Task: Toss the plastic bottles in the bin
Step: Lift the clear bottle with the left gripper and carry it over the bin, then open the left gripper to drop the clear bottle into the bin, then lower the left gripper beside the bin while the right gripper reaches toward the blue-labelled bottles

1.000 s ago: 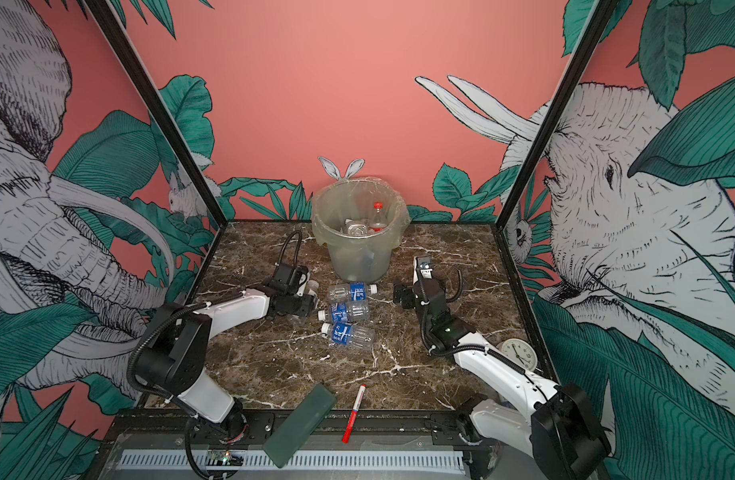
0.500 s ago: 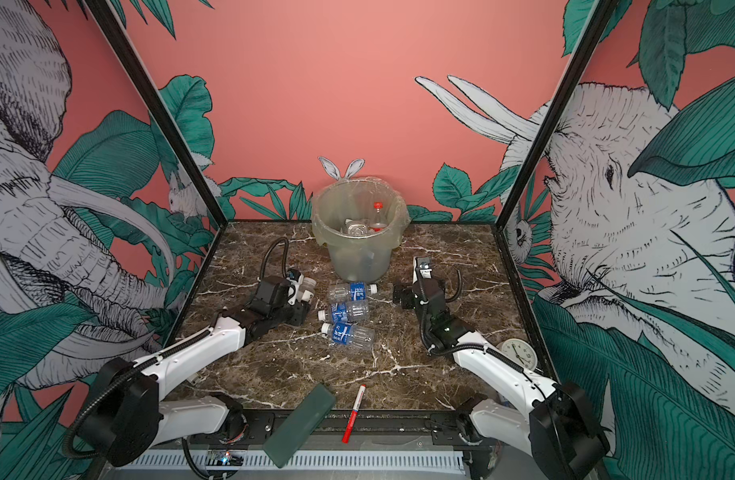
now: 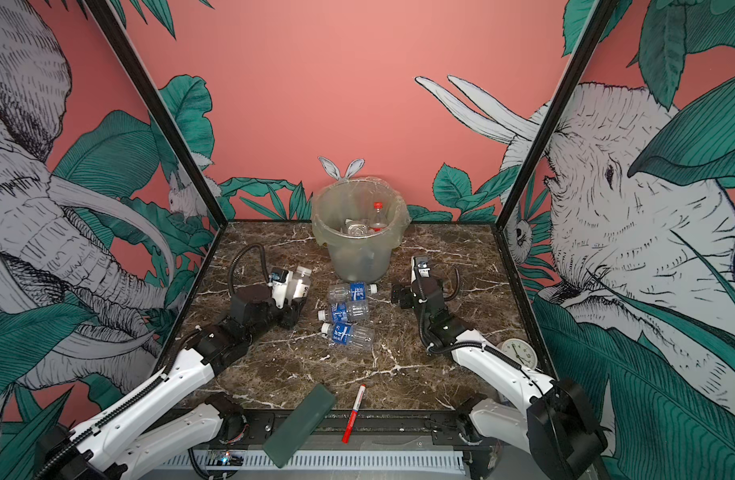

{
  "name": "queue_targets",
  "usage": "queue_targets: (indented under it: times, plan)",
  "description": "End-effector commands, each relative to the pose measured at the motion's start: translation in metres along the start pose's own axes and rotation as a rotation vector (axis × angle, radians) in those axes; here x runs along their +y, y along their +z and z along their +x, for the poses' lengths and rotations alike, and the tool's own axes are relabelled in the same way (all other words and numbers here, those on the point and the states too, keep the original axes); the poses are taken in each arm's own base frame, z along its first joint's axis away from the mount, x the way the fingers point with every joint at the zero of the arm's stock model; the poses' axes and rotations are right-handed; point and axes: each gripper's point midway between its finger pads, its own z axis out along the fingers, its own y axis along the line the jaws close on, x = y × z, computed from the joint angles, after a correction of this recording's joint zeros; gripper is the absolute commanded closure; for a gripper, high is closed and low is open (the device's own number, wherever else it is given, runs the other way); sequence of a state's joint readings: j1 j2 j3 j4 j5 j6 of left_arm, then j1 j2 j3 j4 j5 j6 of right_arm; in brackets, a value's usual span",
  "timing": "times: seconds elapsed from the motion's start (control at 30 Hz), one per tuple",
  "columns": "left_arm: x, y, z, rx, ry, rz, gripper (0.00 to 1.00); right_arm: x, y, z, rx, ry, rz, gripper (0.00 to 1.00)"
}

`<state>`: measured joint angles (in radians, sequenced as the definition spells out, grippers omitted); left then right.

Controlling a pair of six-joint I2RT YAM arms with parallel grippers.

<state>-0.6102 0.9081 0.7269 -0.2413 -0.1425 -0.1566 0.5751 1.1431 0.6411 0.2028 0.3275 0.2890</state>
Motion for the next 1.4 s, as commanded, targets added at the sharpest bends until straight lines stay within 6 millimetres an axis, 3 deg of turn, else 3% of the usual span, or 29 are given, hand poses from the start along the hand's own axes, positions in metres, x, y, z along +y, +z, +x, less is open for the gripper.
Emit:
queue_targets:
  times: [0.0, 0.13, 0.23, 0.27, 0.33, 0.37, 0.4, 0.47, 0.57, 0.7, 1.0, 1.37]
  plan:
    - [-0.005, -0.008, -0.051, -0.076, 0.027, 0.004, 0.53, 0.002, -0.003, -0.021, -0.055, 0.033, -0.010, 0.01]
    - [-0.022, -0.006, -0.149, -0.199, 0.073, 0.034, 0.52, 0.001, -0.002, -0.021, -0.054, 0.026, -0.003, 0.01]
    - [-0.040, 0.014, -0.228, -0.262, 0.118, 0.073, 0.46, 0.001, 0.000, -0.019, -0.047, 0.024, -0.003, 0.01]
    - [-0.044, 0.022, -0.250, -0.278, 0.119, 0.090, 0.41, 0.002, 0.001, -0.018, -0.043, 0.024, -0.004, 0.01]
    - [-0.044, 0.045, -0.291, -0.289, 0.108, 0.099, 0.12, 0.003, 0.003, -0.016, -0.035, 0.024, -0.007, 0.01]
    - [-0.038, 0.056, -0.301, -0.276, 0.097, 0.081, 0.01, 0.002, 0.003, -0.016, -0.033, 0.023, -0.005, 0.01]
    - [-0.030, 0.067, -0.310, -0.266, 0.078, 0.055, 0.00, 0.001, 0.004, -0.015, -0.030, 0.023, -0.002, 0.01]
    - [-0.014, 0.076, -0.314, -0.247, 0.021, 0.034, 0.00, 0.000, 0.002, -0.017, -0.032, 0.025, -0.001, 0.01]
    - [-0.012, 0.071, -0.310, -0.295, -0.002, 0.051, 0.00, -0.002, -0.001, -0.020, -0.042, 0.030, 0.000, 0.01]
    - [-0.010, 0.044, -0.296, -0.360, -0.016, 0.060, 0.00, -0.002, -0.004, -0.022, -0.061, 0.039, -0.011, 0.01]
    - [0.002, 0.028, -0.233, -0.322, -0.054, 0.024, 0.00, 0.012, 0.004, -0.017, -0.040, 0.036, -0.076, 0.01]
    - [0.011, 0.046, -0.158, -0.235, -0.101, 0.001, 0.00, 0.029, 0.002, -0.019, -0.057, 0.030, -0.178, 0.01]
